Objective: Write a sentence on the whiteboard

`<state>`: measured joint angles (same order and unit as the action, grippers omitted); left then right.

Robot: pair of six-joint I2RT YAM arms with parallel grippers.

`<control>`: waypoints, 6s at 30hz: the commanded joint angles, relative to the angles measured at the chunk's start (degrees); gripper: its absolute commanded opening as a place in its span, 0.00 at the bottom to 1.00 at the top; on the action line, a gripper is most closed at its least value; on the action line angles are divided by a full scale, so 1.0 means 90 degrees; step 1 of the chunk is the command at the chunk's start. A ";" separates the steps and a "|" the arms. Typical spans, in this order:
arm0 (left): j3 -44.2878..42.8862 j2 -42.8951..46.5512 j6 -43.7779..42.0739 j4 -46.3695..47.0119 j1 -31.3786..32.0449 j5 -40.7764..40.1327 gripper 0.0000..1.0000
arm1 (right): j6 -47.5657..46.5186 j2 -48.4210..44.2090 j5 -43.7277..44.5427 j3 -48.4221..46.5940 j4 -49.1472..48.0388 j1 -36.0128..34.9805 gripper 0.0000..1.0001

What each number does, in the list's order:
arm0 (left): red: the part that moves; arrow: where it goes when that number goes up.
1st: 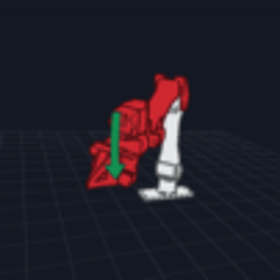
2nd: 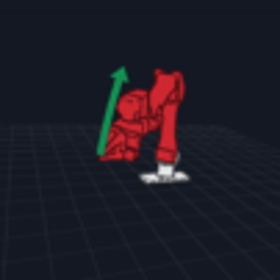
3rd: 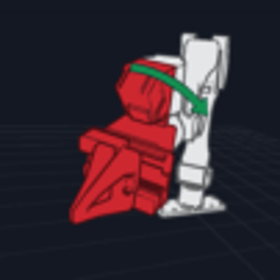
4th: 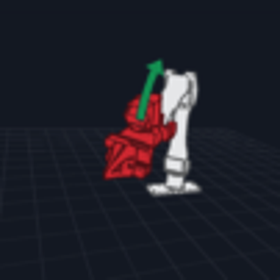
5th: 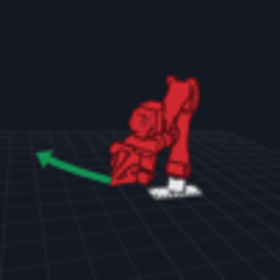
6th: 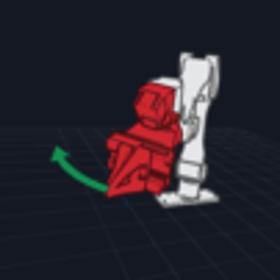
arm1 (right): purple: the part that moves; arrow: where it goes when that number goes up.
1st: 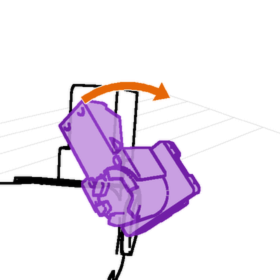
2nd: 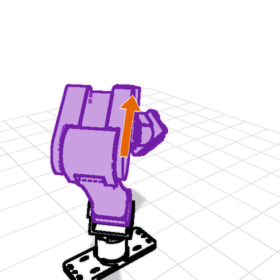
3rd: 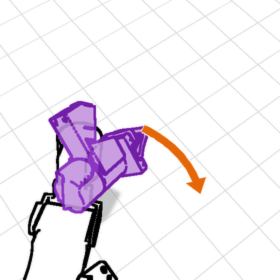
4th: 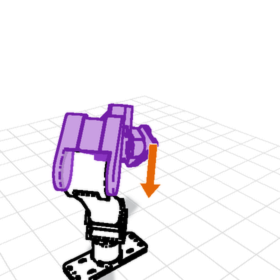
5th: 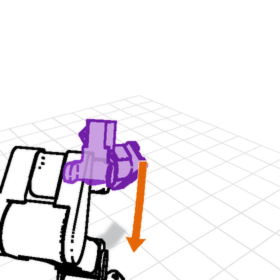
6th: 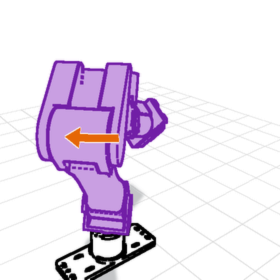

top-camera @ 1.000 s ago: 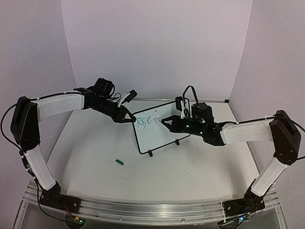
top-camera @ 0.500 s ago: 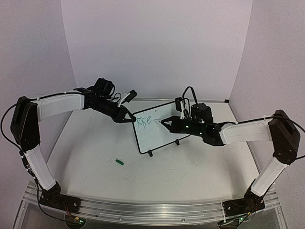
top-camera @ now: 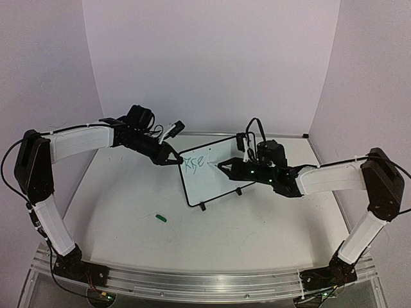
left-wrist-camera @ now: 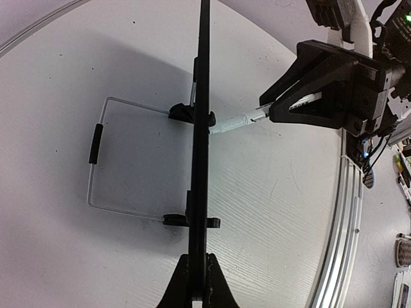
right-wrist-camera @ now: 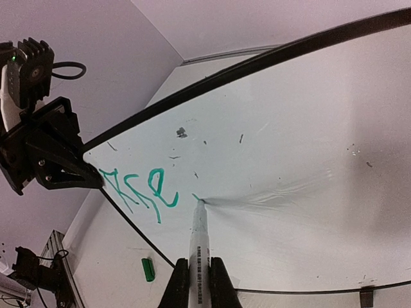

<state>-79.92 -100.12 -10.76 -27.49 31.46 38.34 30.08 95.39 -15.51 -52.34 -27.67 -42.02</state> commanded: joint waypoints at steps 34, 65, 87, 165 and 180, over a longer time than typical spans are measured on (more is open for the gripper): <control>-0.0036 -0.0009 -0.0351 -0.0481 0.0197 -0.0439 0.00 | -0.0718 -0.1300 -0.1548 0.0296 0.0510 0.0734 0.00; -0.0072 -0.0138 -0.0391 -0.0531 0.0234 -0.0498 0.00 | -0.0220 0.0053 -0.2019 -0.0434 -0.0270 0.1329 0.00; -0.0095 -0.0175 -0.0403 -0.0531 0.0235 -0.0490 0.00 | -0.0289 0.0334 -0.2230 -0.0384 -0.0218 0.1319 0.00; -0.0104 -0.0155 -0.0425 -0.0545 0.0287 -0.0522 0.00 | -0.0327 -0.0275 -0.1433 -0.0702 0.0215 0.1150 0.00; -0.0110 -0.0146 -0.0426 -0.0555 0.0294 -0.0538 0.00 | -0.0289 -0.0191 -0.1315 -0.0395 0.0329 0.1157 0.00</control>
<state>-80.55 -99.82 -11.90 -27.94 33.23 36.69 28.20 93.76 -28.95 -57.29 -24.80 -31.53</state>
